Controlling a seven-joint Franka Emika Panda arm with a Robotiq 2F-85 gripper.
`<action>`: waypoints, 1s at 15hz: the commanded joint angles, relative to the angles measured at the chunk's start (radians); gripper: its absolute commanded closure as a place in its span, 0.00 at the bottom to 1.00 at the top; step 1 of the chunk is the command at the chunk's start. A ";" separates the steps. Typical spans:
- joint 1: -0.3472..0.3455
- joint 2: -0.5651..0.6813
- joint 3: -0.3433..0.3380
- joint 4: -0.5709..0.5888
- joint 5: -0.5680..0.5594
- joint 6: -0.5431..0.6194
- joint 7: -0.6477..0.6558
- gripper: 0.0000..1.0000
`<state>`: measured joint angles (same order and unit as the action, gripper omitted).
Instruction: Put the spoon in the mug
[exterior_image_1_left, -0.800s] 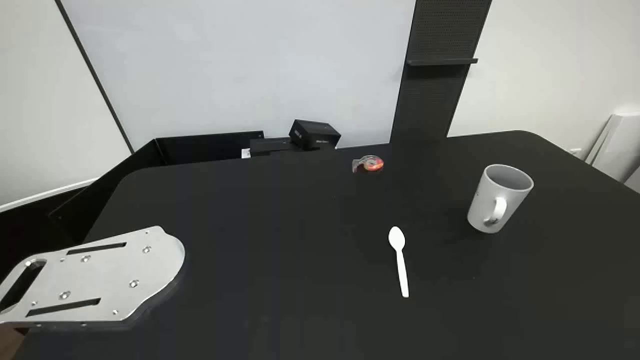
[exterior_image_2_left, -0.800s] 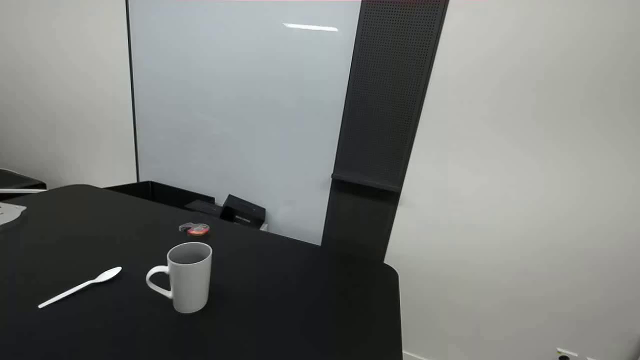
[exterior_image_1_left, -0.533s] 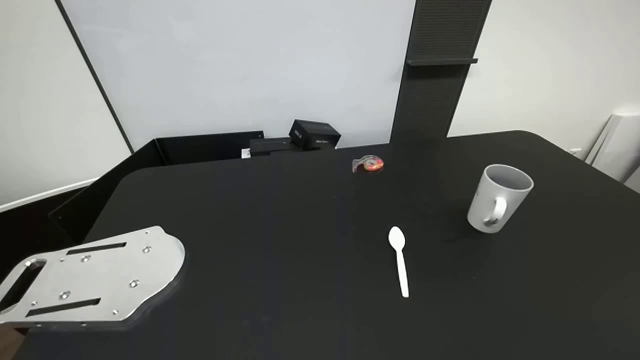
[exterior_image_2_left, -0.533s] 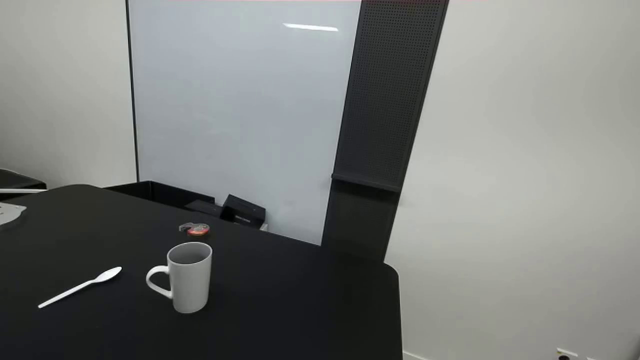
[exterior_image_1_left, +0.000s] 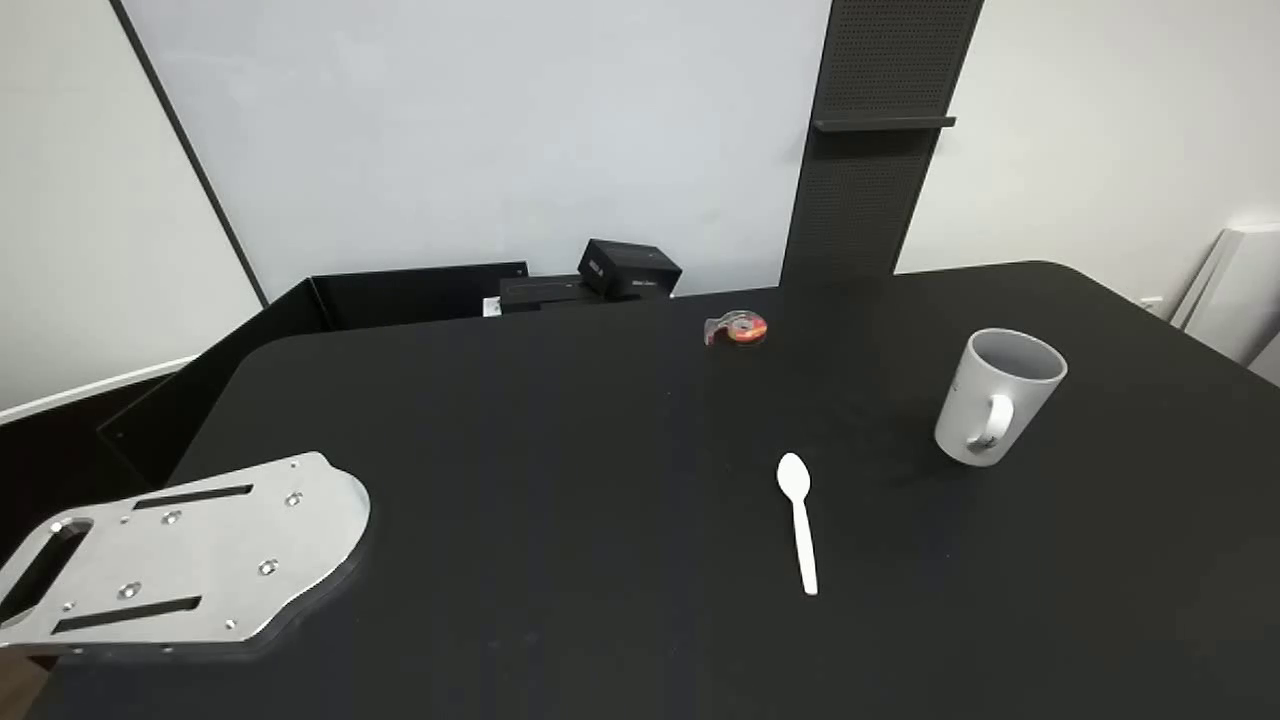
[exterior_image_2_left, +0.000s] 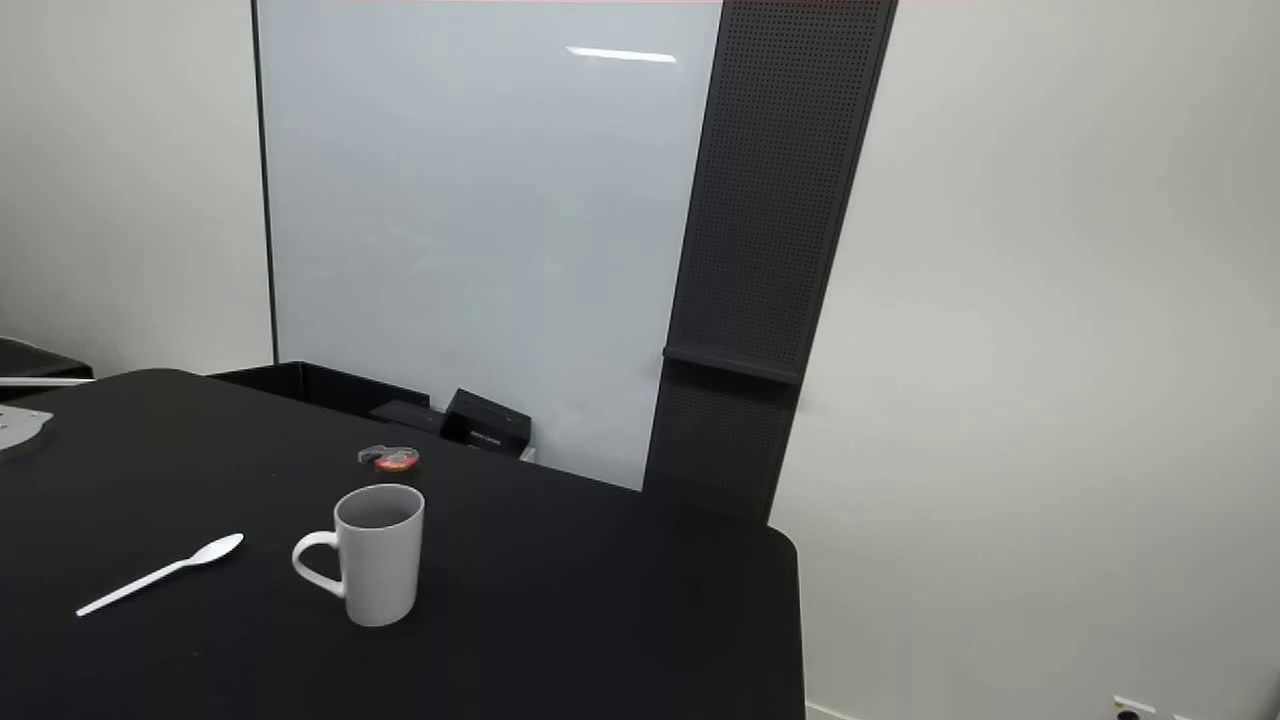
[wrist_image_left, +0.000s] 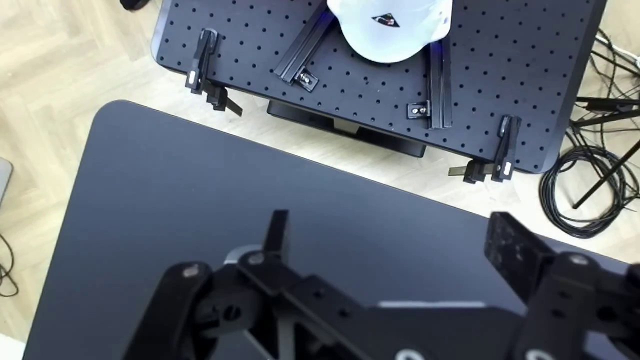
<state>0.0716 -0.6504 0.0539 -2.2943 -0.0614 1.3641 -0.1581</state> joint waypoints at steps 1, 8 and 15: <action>0.010 0.077 -0.021 0.009 0.000 0.068 -0.002 0.00; 0.001 0.376 -0.030 0.040 0.020 0.306 -0.014 0.00; 0.006 0.671 0.012 0.100 0.073 0.578 0.171 0.00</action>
<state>0.0708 -0.0872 0.0444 -2.2594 -0.0151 1.8760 -0.1127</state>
